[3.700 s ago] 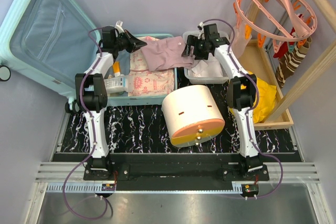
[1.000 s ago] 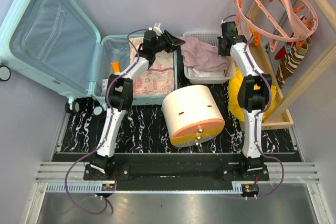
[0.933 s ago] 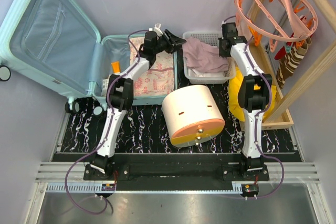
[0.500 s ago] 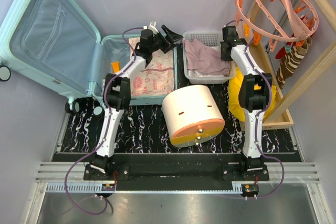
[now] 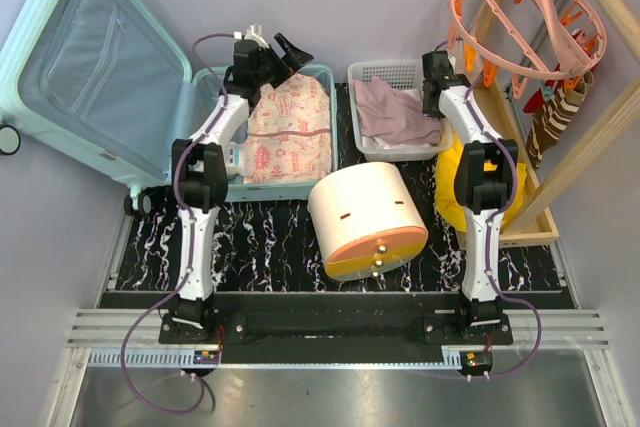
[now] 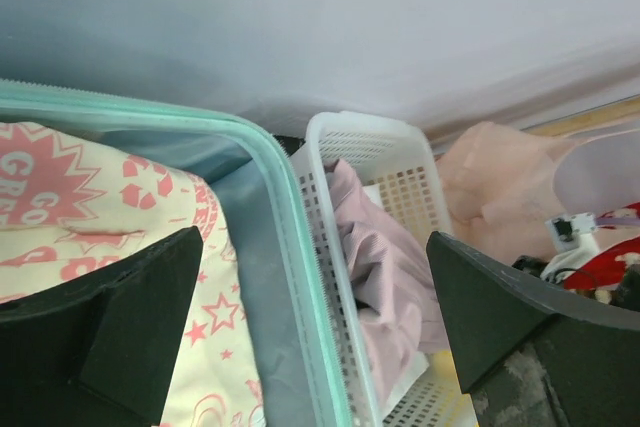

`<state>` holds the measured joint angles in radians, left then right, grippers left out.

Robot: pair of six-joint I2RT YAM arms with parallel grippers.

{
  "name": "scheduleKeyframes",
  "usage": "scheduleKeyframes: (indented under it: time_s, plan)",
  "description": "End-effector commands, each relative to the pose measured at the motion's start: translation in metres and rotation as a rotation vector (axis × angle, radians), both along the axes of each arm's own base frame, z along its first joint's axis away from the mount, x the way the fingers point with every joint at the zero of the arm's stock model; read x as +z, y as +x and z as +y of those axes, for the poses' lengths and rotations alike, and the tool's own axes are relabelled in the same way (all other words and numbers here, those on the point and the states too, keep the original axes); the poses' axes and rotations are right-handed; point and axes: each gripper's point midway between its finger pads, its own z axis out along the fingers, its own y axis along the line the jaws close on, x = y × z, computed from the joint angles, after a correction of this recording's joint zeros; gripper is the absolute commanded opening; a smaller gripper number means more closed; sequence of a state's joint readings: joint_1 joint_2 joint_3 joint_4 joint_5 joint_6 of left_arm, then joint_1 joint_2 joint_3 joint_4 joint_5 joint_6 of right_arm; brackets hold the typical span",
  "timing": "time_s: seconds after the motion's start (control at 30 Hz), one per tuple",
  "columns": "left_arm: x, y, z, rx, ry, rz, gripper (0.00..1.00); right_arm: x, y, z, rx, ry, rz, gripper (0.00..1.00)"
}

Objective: Open, take out, and arrange the luggage
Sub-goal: Place the clothes in the bin.

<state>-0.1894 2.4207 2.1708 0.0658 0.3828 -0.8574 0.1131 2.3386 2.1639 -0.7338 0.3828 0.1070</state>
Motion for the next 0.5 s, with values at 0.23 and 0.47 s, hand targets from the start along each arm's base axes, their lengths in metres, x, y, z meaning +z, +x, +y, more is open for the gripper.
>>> scheduleKeyframes:
  time_s: [0.23, 0.47]
  plan:
    - [0.048, -0.028, 0.048, 0.092, 0.187, -0.063, 0.99, 0.057, 0.004, 0.040, 0.138, 0.120, -0.118, 0.57]
    - [0.058, -0.037, 0.054, 0.085, 0.202, -0.083, 0.99, 0.069, 0.010, 0.099, 0.323, 0.173, -0.163, 0.67]
